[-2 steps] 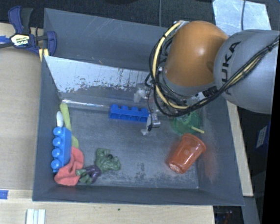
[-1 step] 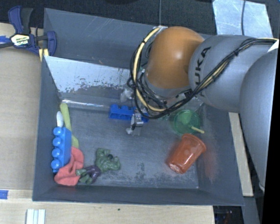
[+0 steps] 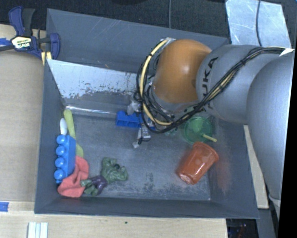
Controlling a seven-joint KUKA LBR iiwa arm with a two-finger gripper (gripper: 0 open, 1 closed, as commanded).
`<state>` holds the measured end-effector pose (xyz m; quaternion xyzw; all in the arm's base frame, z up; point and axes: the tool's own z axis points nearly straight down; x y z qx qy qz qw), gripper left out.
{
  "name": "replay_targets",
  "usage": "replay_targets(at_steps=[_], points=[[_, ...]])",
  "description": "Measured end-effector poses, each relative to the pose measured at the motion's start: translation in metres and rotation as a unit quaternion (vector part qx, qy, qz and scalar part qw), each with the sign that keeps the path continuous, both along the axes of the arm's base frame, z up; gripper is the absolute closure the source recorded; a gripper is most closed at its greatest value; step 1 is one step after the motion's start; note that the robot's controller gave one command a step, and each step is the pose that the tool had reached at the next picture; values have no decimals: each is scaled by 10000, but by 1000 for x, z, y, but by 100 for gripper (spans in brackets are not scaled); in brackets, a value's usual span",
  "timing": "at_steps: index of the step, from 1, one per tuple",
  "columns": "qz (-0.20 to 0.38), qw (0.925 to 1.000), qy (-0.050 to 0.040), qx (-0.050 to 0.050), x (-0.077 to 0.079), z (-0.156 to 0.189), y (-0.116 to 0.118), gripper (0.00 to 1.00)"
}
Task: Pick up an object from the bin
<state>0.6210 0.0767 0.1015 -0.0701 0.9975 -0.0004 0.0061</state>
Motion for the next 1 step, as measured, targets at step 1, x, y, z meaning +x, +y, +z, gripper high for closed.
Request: replay_targets(at_steps=[1], points=[[-35, 10000, -32, 25, 6, -27, -17, 100]])
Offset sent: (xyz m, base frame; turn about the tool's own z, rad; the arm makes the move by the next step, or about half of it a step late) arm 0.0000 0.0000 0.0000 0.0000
